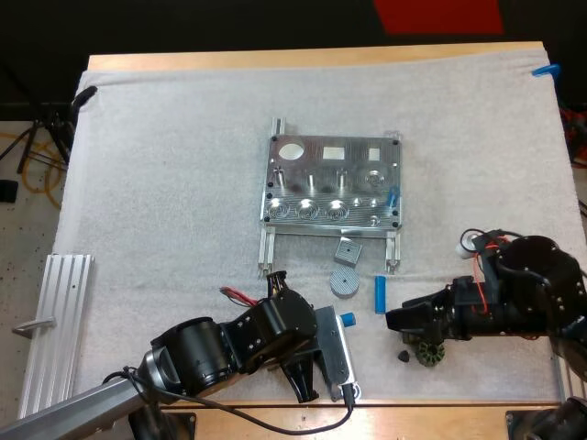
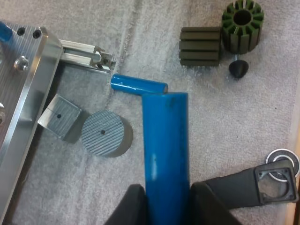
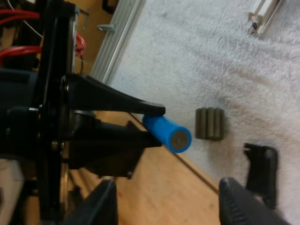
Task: Load cells from right to left
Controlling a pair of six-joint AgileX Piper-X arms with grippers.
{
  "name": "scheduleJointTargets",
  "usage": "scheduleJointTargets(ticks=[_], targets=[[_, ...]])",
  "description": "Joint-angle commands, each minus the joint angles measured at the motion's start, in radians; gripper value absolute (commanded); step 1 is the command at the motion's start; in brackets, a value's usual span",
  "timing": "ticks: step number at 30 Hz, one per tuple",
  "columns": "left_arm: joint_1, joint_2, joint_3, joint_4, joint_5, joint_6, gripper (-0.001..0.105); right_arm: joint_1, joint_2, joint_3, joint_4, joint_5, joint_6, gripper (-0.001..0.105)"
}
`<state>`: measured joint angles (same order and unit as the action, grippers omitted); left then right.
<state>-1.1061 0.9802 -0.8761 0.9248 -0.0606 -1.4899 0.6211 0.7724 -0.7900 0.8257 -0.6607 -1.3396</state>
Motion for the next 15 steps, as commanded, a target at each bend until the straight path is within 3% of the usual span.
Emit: scheduleJointTargets(ticks=[1,15], targets=[[-0.001,-0.008,-0.002,-0.012,0.004,0.000,0.000,0.002,0.001,0.012,-0.029,-0.017,0.032,0.049],[-0.001,-0.008,-0.002,-0.031,0.014,0.014,0.000,0.002,0.148,0.022,-0.119,-0.109,0.041,0.049]])
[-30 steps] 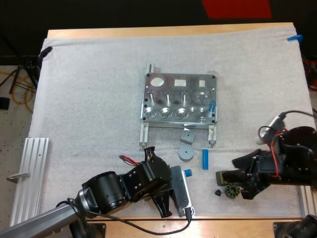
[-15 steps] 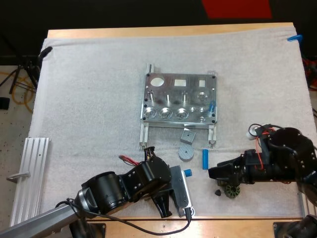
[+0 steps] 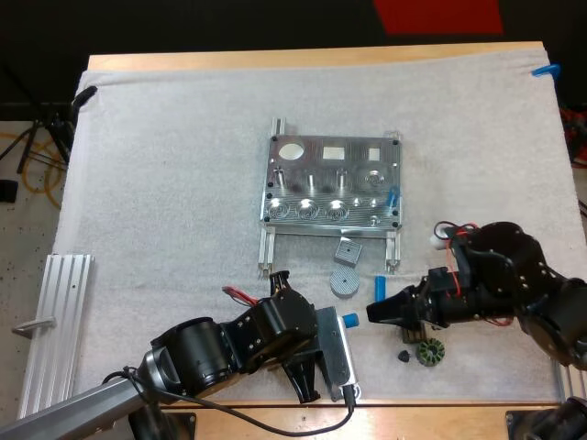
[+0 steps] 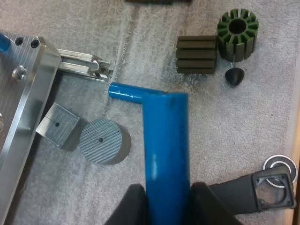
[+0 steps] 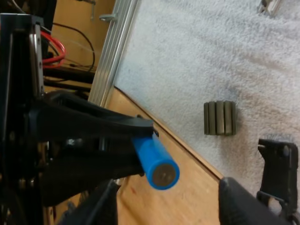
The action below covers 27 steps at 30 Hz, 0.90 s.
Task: Load cells from right to left
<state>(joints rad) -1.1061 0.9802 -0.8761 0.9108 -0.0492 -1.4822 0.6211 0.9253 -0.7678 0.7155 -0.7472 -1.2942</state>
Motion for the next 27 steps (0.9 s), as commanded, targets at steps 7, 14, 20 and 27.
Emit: scheduleJointTargets(ticks=[7,14,20,27], targets=[[-0.001,-0.008,-0.002,-0.088,0.028,0.006,0.000,0.049,0.020,-0.001,-0.060,-0.034,0.022,0.049],[-0.001,-0.008,-0.002,-0.097,0.049,0.006,0.000,0.071,0.043,-0.001,-0.085,-0.004,0.065,0.049],[-0.001,-0.008,-0.002,-0.112,0.049,0.006,0.000,0.071,0.065,-0.001,-0.085,-0.040,0.078,0.048],[-0.001,-0.008,-0.002,-0.112,0.049,0.006,0.000,0.071,0.065,-0.001,-0.085,-0.036,0.078,0.036]])
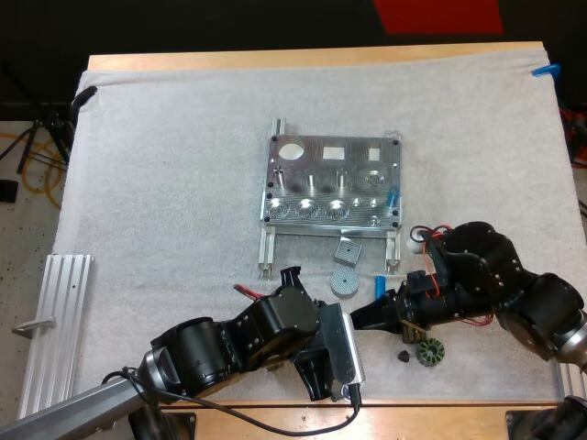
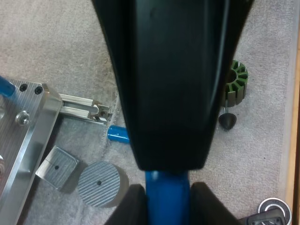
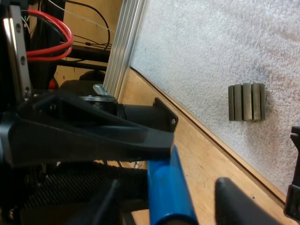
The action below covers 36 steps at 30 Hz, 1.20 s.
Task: Load cells from right to left
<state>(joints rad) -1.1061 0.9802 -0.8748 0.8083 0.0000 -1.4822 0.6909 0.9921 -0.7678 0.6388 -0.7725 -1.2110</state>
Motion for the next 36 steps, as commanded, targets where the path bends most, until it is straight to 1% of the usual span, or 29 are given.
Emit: scheduleJointTargets(ticks=[1,2,4,7,13,14,17,19,20,22,25,27,30,33,36], targets=[[-0.001,-0.008,-0.003,-0.006,0.000,0.006,0.000,0.002,-0.002,-0.001,-0.010,-0.011,-0.005,0.031],[-0.001,-0.008,-0.003,-0.006,0.000,0.006,0.000,0.002,-0.002,-0.001,-0.011,-0.011,-0.007,0.028],[-0.001,-0.008,-0.003,-0.006,0.000,0.006,0.000,0.002,-0.002,-0.001,-0.014,-0.011,-0.035,0.017],[-0.001,-0.008,-0.003,-0.006,0.000,0.006,0.000,0.002,-0.002,-0.001,-0.014,-0.011,-0.050,0.008],[-0.001,-0.008,-0.003,-0.006,0.000,0.006,0.001,0.002,-0.002,-0.001,-0.014,-0.011,-0.053,0.008],[-0.001,-0.008,-0.003,-0.006,0.000,0.006,0.001,0.002,-0.002,-0.001,-0.014,-0.011,-0.055,0.008],[-0.001,-0.008,-0.003,-0.004,0.006,0.006,0.009,0.002,-0.002,-0.001,-0.014,-0.011,-0.069,0.008],[-0.001,-0.008,-0.003,0.004,0.015,0.004,0.020,0.002,-0.002,-0.001,-0.014,-0.011,-0.073,0.008],[-0.001,-0.008,-0.003,0.007,0.019,0.004,0.023,0.002,-0.002,-0.001,-0.014,-0.011,-0.072,0.008],[-0.001,-0.008,-0.003,0.017,0.022,0.001,0.036,0.002,-0.002,-0.001,-0.014,-0.011,-0.076,0.008],[-0.001,-0.008,-0.003,0.032,0.022,-0.001,0.049,0.002,-0.002,-0.001,-0.014,-0.011,-0.096,0.008],[-0.001,-0.008,-0.003,0.042,0.017,-0.001,0.051,0.002,-0.002,-0.001,-0.014,-0.003,-0.104,0.008],[-0.001,-0.008,-0.011,0.056,0.017,-0.012,0.050,0.002,-0.002,-0.001,-0.014,0.023,-0.129,0.008],[-0.001,-0.008,-0.037,0.058,0.017,-0.047,0.050,0.002,-0.002,-0.001,-0.014,0.043,-0.156,0.008],[-0.001,-0.008,-0.073,0.090,0.010,-0.055,0.050,0.002,-0.002,-0.001,-0.005,0.060,-0.167,0.008]])
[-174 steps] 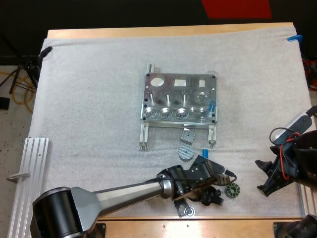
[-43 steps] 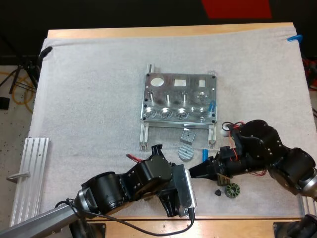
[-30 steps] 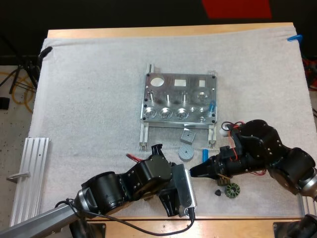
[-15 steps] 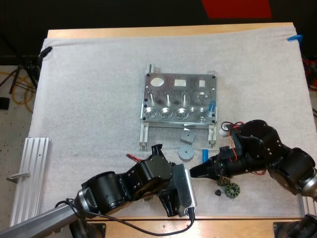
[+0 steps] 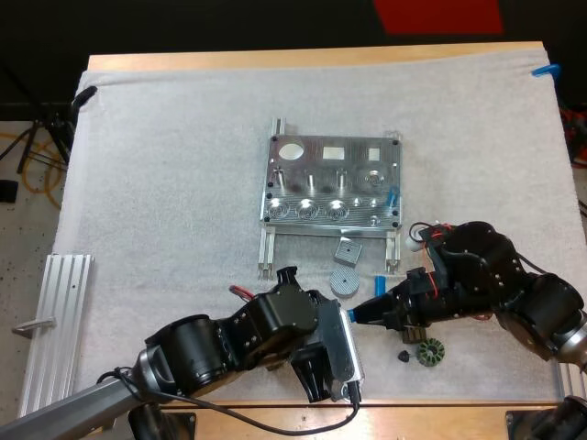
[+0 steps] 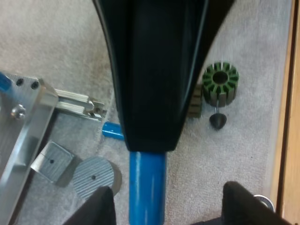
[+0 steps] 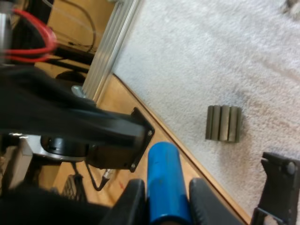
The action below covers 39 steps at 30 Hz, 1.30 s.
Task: Load cells from right to left
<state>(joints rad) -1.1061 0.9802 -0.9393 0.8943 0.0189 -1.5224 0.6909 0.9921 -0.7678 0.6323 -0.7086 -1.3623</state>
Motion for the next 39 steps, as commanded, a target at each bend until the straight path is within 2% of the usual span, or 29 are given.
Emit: scheduleJointTargets(ticks=[1,6,8,10,14,19,26,30,35,37,39], targets=[[-0.001,-0.008,-0.023,0.029,-0.019,-0.014,0.050,0.002,-0.002,-0.001,0.008,0.000,-0.033,0.008],[-0.001,-0.008,-0.044,0.107,-0.134,-0.073,0.050,0.002,-0.002,-0.001,0.071,0.074,-0.115,0.008],[-0.001,-0.014,-0.044,0.129,-0.148,-0.101,0.050,0.002,-0.002,-0.001,0.102,0.095,-0.147,0.008],[-0.001,-0.025,-0.044,0.140,-0.168,-0.184,0.050,0.002,-0.002,-0.001,0.140,0.124,-0.189,0.008],[-0.001,-0.057,-0.044,0.140,-0.192,-0.268,0.050,0.002,-0.004,-0.001,0.168,0.159,-0.218,0.008],[0.001,-0.125,-0.044,0.140,-0.319,-0.382,0.050,0.002,-0.004,-0.010,0.169,0.191,-0.248,0.008],[0.001,-0.177,-0.044,0.159,-0.414,-0.508,0.050,0.002,-0.004,-0.068,0.241,0.277,-0.350,0.008],[0.001,-0.196,-0.044,0.220,-0.484,-0.617,0.050,0.002,-0.004,-0.109,0.300,0.352,-0.420,0.008],[0.010,-0.220,-0.032,0.237,-0.530,-0.636,0.050,0.002,-0.004,-0.131,0.328,0.402,-0.463,0.008],[0.036,-0.236,-0.024,0.237,-0.533,-0.673,0.050,0.002,-0.004,-0.140,0.349,0.421,-0.475,0.008],[0.059,-0.248,-0.020,0.237,-0.530,-0.676,0.050,0.002,-0.004,-0.146,0.362,0.421,-0.475,0.008]])
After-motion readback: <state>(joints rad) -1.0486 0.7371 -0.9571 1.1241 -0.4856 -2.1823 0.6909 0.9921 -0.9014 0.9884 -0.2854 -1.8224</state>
